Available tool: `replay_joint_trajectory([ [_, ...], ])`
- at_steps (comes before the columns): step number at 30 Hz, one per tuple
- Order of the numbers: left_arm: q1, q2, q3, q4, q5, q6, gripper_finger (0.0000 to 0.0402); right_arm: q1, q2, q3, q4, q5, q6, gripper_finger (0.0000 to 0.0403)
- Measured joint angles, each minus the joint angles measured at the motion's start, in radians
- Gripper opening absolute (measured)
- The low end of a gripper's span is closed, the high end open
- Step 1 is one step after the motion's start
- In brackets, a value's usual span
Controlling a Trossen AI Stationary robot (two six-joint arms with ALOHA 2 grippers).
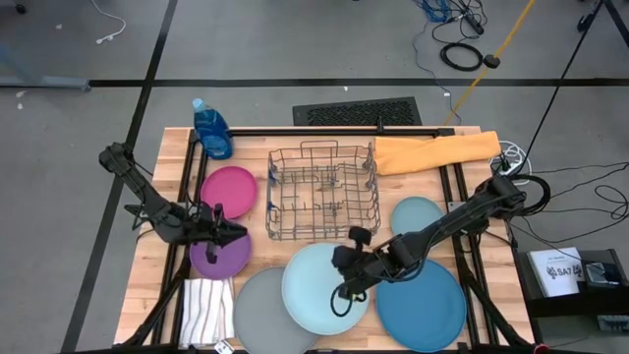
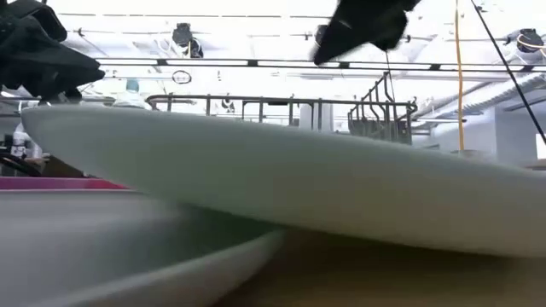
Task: Sort dishes
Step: Put the light blue plate into the dish rack
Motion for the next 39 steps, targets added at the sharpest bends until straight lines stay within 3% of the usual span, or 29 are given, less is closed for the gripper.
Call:
replay_joint_trajectory([
  [5,0.000,0.011,0.000,0.003,0.000,0.000,0.0055,0.008,0.031,0.000,-0.056,-0.153,0.121,0.0022],
  [10,0.000,0.011,0.000,0.003,0.000,0.000,0.0055,0.065,0.070,0.000,0.001,-0.318,0.106,0.0115],
  [16,0.000,0.011,0.000,-0.001,0.000,0.000,0.0055,0.166,0.098,0.000,0.133,-0.346,0.024,0.0254],
  [19,0.000,0.011,0.000,-0.001,-0.001,0.001,0.0055,0.205,0.110,0.000,0.191,-0.284,-0.023,0.0289],
  [23,0.000,0.011,0.000,-0.001,-0.016,0.001,0.0055,0.239,0.161,0.000,0.181,-0.220,-0.090,0.0290],
  [36,0.000,0.011,0.000,-0.001,-0.019,0.001,0.0055,0.257,0.291,0.000,0.156,-0.173,-0.229,0.0254],
  [39,0.000,0.011,0.000,-0.003,-0.019,0.001,0.0055,0.263,0.311,0.000,0.154,-0.110,-0.244,0.0248],
])
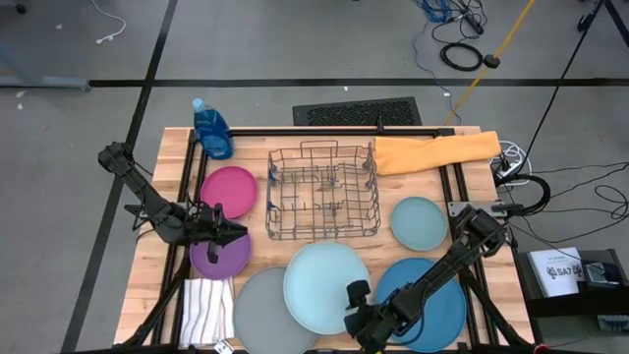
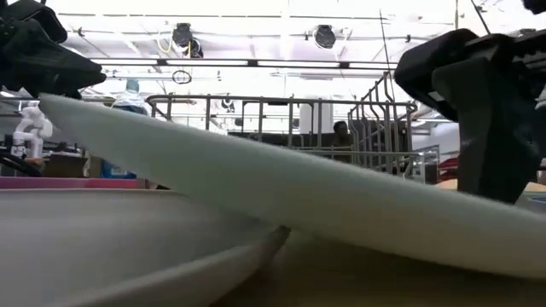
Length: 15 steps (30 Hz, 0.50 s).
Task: Sort dishes
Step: Put the light blue plate into the dish rack
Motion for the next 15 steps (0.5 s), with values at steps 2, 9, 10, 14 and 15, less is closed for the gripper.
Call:
replay_joint_trajectory([
  [2,0.000,0.000,0.000,-0.001,0.000,0.000,0.0055,0.004,0.007,0.002,-0.007,0.052,0.009,0.0240],
  [9,0.000,0.000,0.000,-0.004,-0.006,0.033,0.0055,0.001,0.010,0.001,-0.018,0.102,0.001,0.0156],
  [10,0.000,0.000,0.000,-0.003,-0.010,0.032,0.0055,0.001,0.010,0.001,-0.019,0.102,0.001,0.0137],
  [14,0.000,0.000,0.000,-0.004,-0.011,0.032,0.0055,-0.004,0.010,0.001,-0.020,0.122,-0.011,0.0055],
  [15,0.000,0.000,0.000,-0.004,-0.012,0.032,0.0055,-0.003,0.009,0.001,-0.017,0.123,-0.014,0.0034],
])
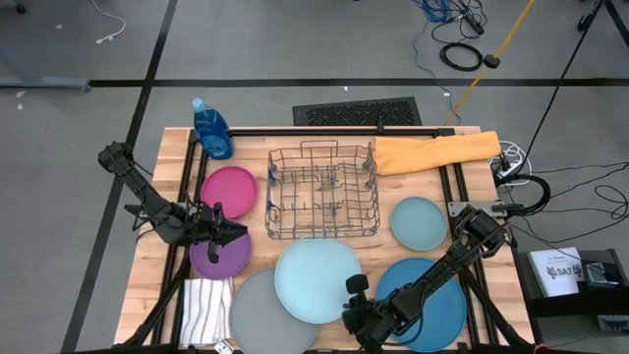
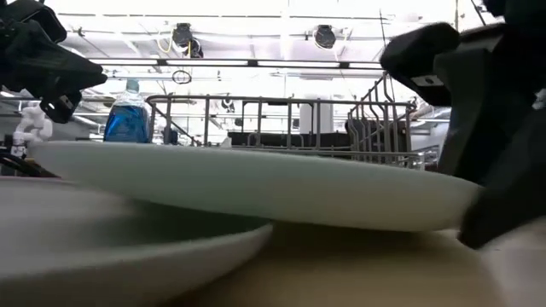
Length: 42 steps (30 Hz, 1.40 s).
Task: Sort dishes
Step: Put the light blue plate into the dish rack
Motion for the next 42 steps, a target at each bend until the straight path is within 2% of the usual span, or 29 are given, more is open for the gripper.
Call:
replay_joint_trajectory([
  [2,0.000,0.000,0.000,0.000,0.000,0.000,0.0055,0.000,-0.002,0.001,0.006,-0.005,-0.001,0.0015],
  [14,0.000,0.000,0.000,0.003,-0.015,-0.006,0.0055,-0.001,-0.005,0.027,0.046,-0.104,0.045,0.0000],
  [27,0.002,0.000,0.000,0.005,-0.015,0.001,0.0055,0.001,-0.003,0.241,-0.104,-0.125,-0.075,0.0001],
  [36,0.003,0.000,0.000,0.010,-0.015,0.000,0.0055,-0.003,-0.004,0.476,-0.340,-0.160,-0.168,0.0001],
  [42,0.003,0.000,0.000,0.027,-0.019,0.005,0.0055,-0.015,-0.007,0.622,-0.463,-0.115,-0.219,0.0001],
])
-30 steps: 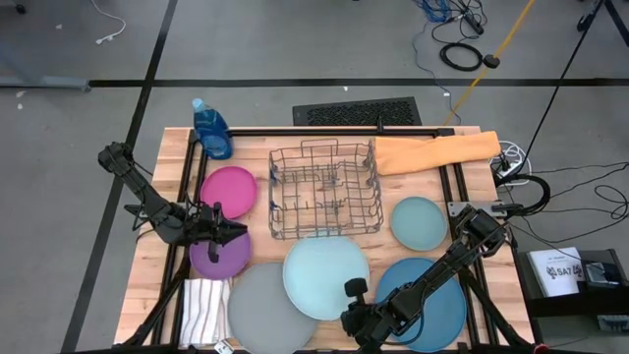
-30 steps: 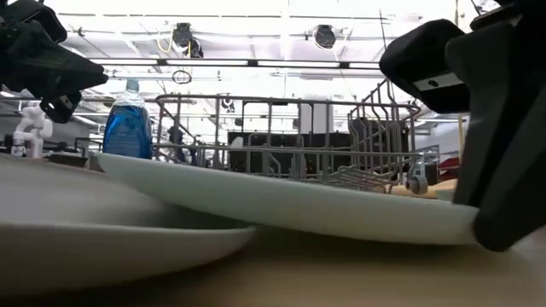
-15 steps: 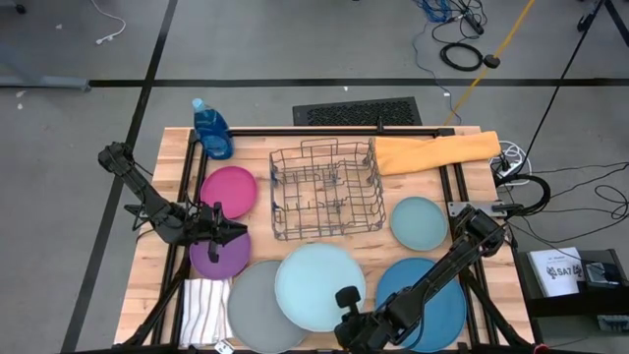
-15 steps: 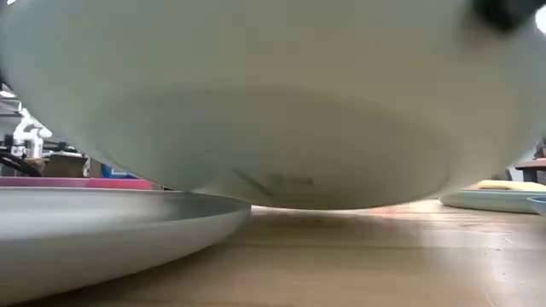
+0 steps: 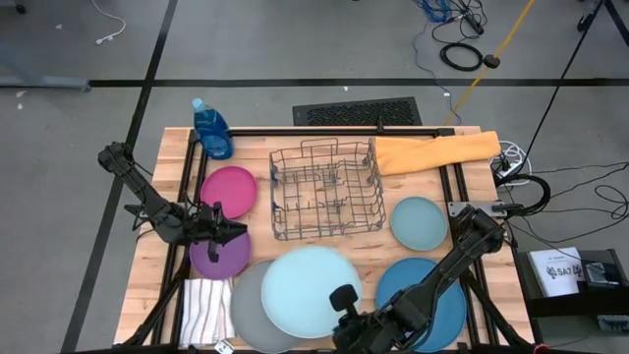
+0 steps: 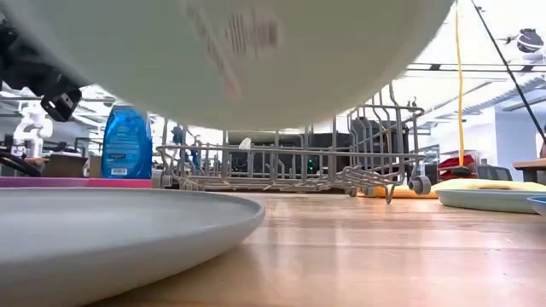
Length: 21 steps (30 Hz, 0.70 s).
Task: Sort dishes
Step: Put the light blue plate into the dish rack
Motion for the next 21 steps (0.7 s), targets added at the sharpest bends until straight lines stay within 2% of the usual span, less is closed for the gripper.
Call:
replay_joint_trajectory([
  [4,0.000,0.000,0.000,0.041,0.000,0.045,0.0055,-0.010,0.000,0.066,-0.055,0.050,-0.017,0.0001],
  [10,0.000,0.000,0.000,0.062,0.000,0.076,0.0055,-0.023,0.000,0.154,-0.047,0.119,-0.069,0.0001],
  [16,0.000,0.000,0.000,0.061,0.000,0.078,0.0055,-0.035,-0.001,0.255,-0.042,0.286,-0.134,0.0001],
  [21,0.000,0.000,0.000,0.060,0.000,0.082,0.0055,-0.068,-0.006,0.278,-0.041,0.449,-0.144,0.0001],
])
